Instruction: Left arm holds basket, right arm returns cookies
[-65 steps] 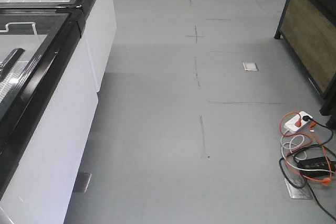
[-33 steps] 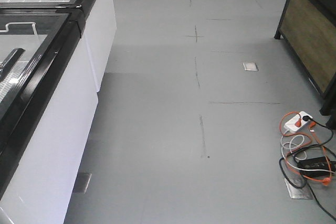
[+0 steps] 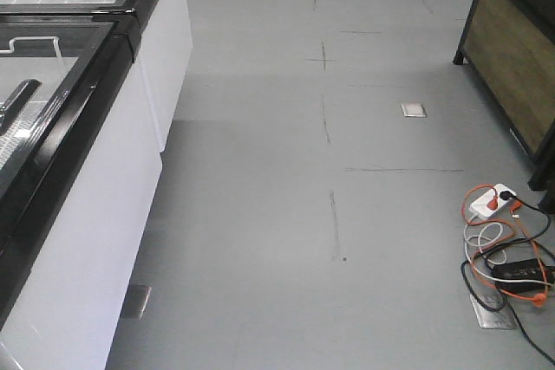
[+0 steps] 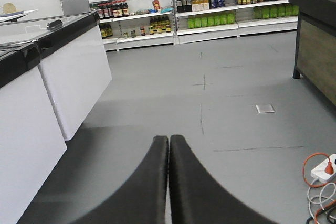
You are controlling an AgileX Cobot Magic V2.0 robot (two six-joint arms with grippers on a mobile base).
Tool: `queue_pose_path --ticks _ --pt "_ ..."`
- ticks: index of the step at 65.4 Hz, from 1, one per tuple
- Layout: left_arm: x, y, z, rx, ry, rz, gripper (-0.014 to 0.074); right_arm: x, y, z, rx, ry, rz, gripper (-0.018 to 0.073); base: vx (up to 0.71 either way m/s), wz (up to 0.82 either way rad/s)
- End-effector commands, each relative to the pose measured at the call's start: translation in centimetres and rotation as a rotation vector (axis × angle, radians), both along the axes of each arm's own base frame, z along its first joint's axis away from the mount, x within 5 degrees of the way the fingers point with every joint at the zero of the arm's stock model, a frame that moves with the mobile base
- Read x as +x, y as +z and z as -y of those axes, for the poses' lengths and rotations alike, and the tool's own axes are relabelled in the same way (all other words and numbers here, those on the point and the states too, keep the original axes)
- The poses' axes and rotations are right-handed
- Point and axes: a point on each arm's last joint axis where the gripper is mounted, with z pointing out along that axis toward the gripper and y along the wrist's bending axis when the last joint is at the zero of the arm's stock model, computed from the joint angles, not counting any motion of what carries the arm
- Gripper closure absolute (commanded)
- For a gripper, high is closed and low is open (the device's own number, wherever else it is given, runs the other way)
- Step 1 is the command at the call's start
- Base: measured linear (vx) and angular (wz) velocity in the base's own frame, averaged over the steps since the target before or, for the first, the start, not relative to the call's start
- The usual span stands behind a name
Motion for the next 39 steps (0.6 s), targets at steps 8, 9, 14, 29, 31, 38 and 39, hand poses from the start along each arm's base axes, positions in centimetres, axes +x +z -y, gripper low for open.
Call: queue_pose_path --ticks 8,9,14,29,31,38,39 --pt "-0.1 1.7 0.0 0.117 -0.012 0.109 0.0603 0.1 -0.1 0.0 -0.001 -0.004 0.052 0.0567 0.0 0.0" --pt "-0.1 1.7 0.0 0.117 -0.012 0.109 0.0603 0.1 -0.1 0.0 -0.001 -0.004 0.052 0.0567 0.0 0.0" --pt "-0.1 1.8 0.0 0.118 -0.013 0.11 0.0603 0.1 -0.1 0.0 -0.001 -0.004 0.052 0.0567 0.0 0.0" --pt "-0.1 2.7 0.2 0.032 -0.027 0.214 0.0603 0.1 -0.1 0.0 -0.001 -0.004 0.052 0.0567 0.0 0.0" --pt "-0.1 2.8 0.2 -0.016 -0.028 0.232 0.0603 0.1 -0.1 0.0 -0.001 -0.004 0.052 0.0567 0.0 0.0" --pt "-0.1 3.5 0.3 -0.206 -0.034 0.311 0.0603 0.1 -0.1 0.0 -0.001 -0.004 0.052 0.0567 0.0 0.0" --pt "-0.2 3.6 0.3 -0.226 -0.036 0.323 0.0603 0.1 -0.1 0.0 -0.001 -0.004 0.052 0.0567 0.0 0.0"
